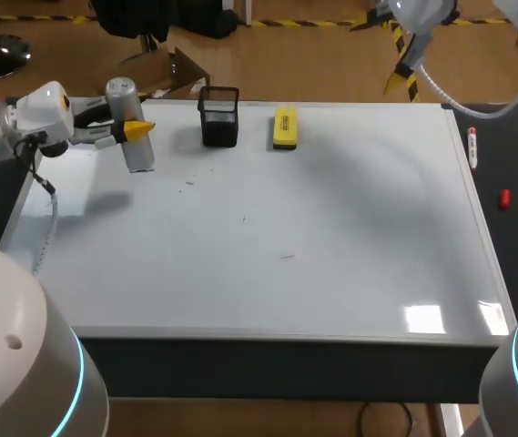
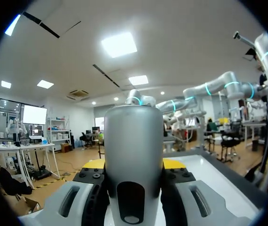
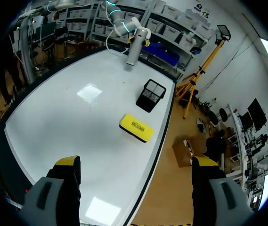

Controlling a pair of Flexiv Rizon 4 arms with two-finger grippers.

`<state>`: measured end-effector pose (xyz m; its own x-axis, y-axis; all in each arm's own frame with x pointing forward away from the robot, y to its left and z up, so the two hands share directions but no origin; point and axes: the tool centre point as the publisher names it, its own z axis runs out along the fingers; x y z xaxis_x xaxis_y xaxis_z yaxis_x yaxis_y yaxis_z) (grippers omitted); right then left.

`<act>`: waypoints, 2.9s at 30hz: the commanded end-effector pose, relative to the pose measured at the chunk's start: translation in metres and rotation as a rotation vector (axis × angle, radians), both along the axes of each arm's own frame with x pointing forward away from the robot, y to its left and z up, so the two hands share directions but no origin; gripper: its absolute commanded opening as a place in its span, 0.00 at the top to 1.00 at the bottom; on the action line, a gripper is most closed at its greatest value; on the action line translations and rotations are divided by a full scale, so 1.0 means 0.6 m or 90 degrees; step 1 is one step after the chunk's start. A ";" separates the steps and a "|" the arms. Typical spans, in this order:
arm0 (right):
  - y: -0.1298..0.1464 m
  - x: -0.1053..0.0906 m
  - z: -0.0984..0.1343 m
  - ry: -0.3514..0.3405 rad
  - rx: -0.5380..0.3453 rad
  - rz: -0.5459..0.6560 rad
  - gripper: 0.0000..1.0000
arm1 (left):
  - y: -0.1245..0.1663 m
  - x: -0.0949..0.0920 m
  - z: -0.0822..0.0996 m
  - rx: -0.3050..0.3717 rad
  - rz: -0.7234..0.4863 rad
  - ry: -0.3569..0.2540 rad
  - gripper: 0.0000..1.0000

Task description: Pick up the inspection probe, press it on each red-marked spot on the whiteboard one by one, put down the probe, pick up the eraser, and wipe off all the red marks.

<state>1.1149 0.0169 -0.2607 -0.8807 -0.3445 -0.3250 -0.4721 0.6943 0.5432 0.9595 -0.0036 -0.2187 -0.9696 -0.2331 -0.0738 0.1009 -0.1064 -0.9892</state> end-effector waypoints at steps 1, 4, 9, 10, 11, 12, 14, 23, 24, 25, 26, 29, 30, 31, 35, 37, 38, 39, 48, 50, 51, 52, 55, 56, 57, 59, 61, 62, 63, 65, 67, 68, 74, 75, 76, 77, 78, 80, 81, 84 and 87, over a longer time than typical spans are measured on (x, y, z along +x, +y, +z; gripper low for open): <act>-0.001 0.000 0.001 0.000 -0.003 0.001 0.00 | -0.015 0.037 0.021 0.004 -0.037 -0.011 1.00; -0.001 0.000 0.001 0.000 -0.003 0.001 0.00 | -0.027 0.056 0.036 0.004 -0.056 -0.019 1.00; -0.001 0.000 0.001 0.000 -0.003 0.001 0.00 | -0.064 0.093 0.060 0.012 -0.101 -0.032 1.00; -0.001 0.000 0.001 0.000 -0.003 0.001 0.00 | -0.072 0.100 0.064 0.009 -0.112 -0.033 1.00; -0.001 0.000 0.001 0.000 -0.003 0.001 0.00 | -0.080 0.106 0.066 0.014 -0.120 -0.036 1.00; -0.001 0.000 0.001 0.000 -0.003 0.001 0.00 | -0.088 0.112 0.070 0.013 -0.130 -0.036 1.00; -0.001 0.000 0.001 0.000 -0.003 0.001 0.00 | -0.102 0.123 0.076 0.009 -0.153 -0.038 1.00; -0.001 0.000 0.001 0.000 -0.003 0.001 0.00 | -0.155 0.172 0.089 0.010 -0.212 -0.039 1.00; -0.001 0.000 0.001 0.000 -0.003 0.001 0.00 | -0.158 0.177 0.089 0.007 -0.216 -0.038 1.00; -0.001 0.000 0.001 0.000 -0.003 0.001 0.00 | -0.162 0.181 0.089 0.007 -0.216 -0.038 1.00; -0.001 0.000 0.001 0.000 -0.003 0.001 0.00 | -0.165 0.187 0.090 0.005 -0.221 -0.038 1.00; -0.001 0.000 0.001 0.000 -0.003 0.001 0.00 | -0.176 0.200 0.091 0.001 -0.230 -0.033 1.00; -0.001 0.000 0.001 0.000 -0.003 0.001 0.00 | -0.180 0.204 0.090 -0.004 -0.233 -0.030 1.00; -0.001 0.000 0.001 0.000 -0.003 0.001 0.00 | -0.185 0.207 0.089 -0.005 -0.233 -0.029 1.00; -0.001 0.000 0.001 0.000 -0.003 0.001 0.00 | -0.207 0.214 0.082 -0.004 -0.241 -0.024 1.00; -0.001 0.000 0.001 0.000 -0.003 0.001 0.00 | -0.216 0.216 0.077 -0.003 -0.245 -0.020 1.00; -0.001 0.000 0.001 0.000 -0.003 0.001 0.00 | -0.220 0.217 0.074 -0.002 -0.246 -0.019 1.00; -0.001 0.000 0.001 0.000 -0.003 0.001 0.00 | -0.224 0.219 0.072 -0.001 -0.247 -0.017 1.00; -0.001 0.000 0.001 0.000 -0.003 0.001 0.00 | -0.235 0.230 0.058 -0.002 -0.244 -0.012 1.00; -0.001 0.000 0.001 0.000 -0.003 0.001 0.00 | -0.237 0.233 0.052 0.000 -0.244 -0.010 1.00; -0.001 0.000 0.001 0.000 -0.003 0.001 0.00 | -0.237 0.234 0.051 0.002 -0.242 -0.008 1.00; -0.001 0.000 0.001 0.000 -0.003 0.001 0.00 | -0.237 0.234 0.049 0.000 -0.239 -0.007 1.00; -0.001 0.000 0.001 0.000 -0.003 0.001 0.00 | -0.237 0.237 0.041 -0.002 -0.235 -0.004 1.00; -0.001 0.000 0.001 0.000 -0.003 0.001 0.00 | -0.238 0.238 0.037 -0.001 -0.233 -0.002 1.00; -0.001 0.000 0.001 0.000 -0.003 0.001 0.00 | -0.239 0.239 0.034 -0.001 -0.231 0.001 1.00; -0.001 0.000 0.001 0.000 -0.003 0.001 0.00 | -0.240 0.241 0.026 0.002 -0.226 0.004 1.00; -0.001 0.000 0.001 0.000 -0.003 0.001 0.00 | -0.240 0.242 0.022 0.002 -0.223 0.006 1.00; -0.001 0.000 0.001 0.000 -0.003 0.001 0.00 | -0.240 0.241 0.018 0.003 -0.221 0.007 1.00; -0.001 0.000 0.001 0.000 -0.003 0.001 0.00 | -0.240 0.241 0.015 0.003 -0.220 0.007 1.00; -0.001 0.000 0.001 0.000 -0.003 0.001 0.00 | -0.240 0.242 0.009 0.006 -0.217 0.009 1.00; -0.001 0.000 0.001 0.000 -0.003 0.001 0.00 | -0.240 0.242 0.002 0.006 -0.213 0.010 1.00; -0.001 0.000 0.001 0.000 -0.003 0.001 0.00 | -0.240 0.241 -0.002 0.007 -0.212 0.010 1.00; -0.001 0.000 0.001 0.000 -0.003 0.001 0.00 | -0.240 0.239 -0.025 0.000 -0.204 0.010 1.00; -0.001 0.000 0.001 0.000 -0.003 0.001 0.00 | -0.240 0.239 -0.029 -0.002 -0.204 0.011 1.00; -0.001 0.000 0.001 0.000 -0.003 0.001 0.00 | -0.240 0.239 -0.031 -0.003 -0.204 0.012 1.00; -0.001 0.000 0.001 0.000 -0.003 0.001 0.00 | -0.240 0.238 -0.034 -0.004 -0.204 0.012 1.00; -0.001 0.000 0.001 0.000 -0.003 0.001 0.00 | -0.240 0.238 -0.037 -0.005 -0.204 0.013 1.00; -0.001 0.000 0.001 0.000 -0.003 0.001 0.00 | -0.240 0.236 -0.044 -0.010 -0.205 0.010 1.00; -0.001 0.000 0.001 0.000 -0.003 0.001 0.00 | -0.240 0.236 -0.047 -0.010 -0.205 0.009 1.00; -0.001 0.000 0.001 0.000 -0.003 0.001 0.00 | -0.239 0.237 -0.056 -0.015 -0.203 0.009 1.00; -0.001 0.000 0.001 0.000 -0.003 0.001 0.00 | -0.239 0.236 -0.064 -0.020 -0.204 0.009 1.00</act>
<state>1.1144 0.0165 -0.2607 -0.8804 -0.3442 -0.3263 -0.4727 0.6934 0.5439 1.0996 -0.1467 -0.2517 -0.9954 0.0787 -0.0552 0.0431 -0.1485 -0.9880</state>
